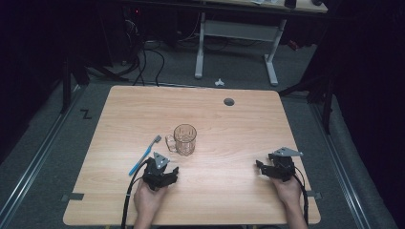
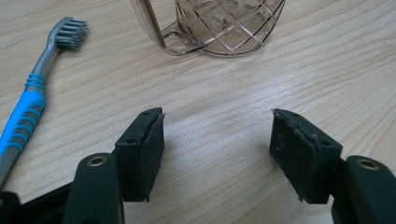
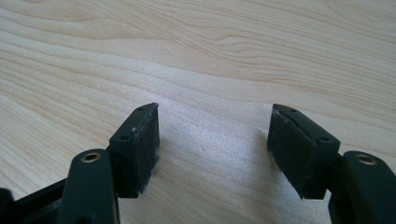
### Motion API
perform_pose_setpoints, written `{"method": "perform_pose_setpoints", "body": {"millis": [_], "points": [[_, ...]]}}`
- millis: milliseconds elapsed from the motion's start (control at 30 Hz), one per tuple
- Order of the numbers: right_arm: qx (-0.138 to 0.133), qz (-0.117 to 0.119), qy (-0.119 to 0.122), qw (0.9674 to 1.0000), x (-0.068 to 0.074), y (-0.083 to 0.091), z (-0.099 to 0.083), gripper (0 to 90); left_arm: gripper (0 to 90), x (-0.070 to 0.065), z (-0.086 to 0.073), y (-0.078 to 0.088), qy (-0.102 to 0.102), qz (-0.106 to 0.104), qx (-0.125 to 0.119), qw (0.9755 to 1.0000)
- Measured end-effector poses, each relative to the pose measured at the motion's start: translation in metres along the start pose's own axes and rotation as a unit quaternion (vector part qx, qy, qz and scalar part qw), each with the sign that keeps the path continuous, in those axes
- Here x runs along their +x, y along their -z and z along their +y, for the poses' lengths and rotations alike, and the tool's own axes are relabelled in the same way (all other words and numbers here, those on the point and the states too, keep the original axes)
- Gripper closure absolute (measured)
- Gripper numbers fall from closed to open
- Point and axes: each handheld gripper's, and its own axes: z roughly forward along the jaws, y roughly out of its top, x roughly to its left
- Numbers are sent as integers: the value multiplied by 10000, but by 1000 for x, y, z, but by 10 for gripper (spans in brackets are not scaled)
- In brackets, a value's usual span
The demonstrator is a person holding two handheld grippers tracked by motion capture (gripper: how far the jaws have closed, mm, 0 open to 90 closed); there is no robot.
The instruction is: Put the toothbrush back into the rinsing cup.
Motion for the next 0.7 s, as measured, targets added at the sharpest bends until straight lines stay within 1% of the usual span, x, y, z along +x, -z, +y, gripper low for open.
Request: {"method": "perform_pose_setpoints", "body": {"millis": [633, 667, 700], "points": [[-2, 5, -1, 10000, 0, 0, 0, 347, 352, 0, 0, 0, 22, -13, 7, 10000], [-5, 8, 2, 10000, 0, 0, 0, 347, 339, 0, 0, 0, 18, -40, 12, 10000], [-6, 6, 4, 10000, 0, 0, 0, 347, 310, -1, 0, -1, -42, -101, 41, 9999]]}}
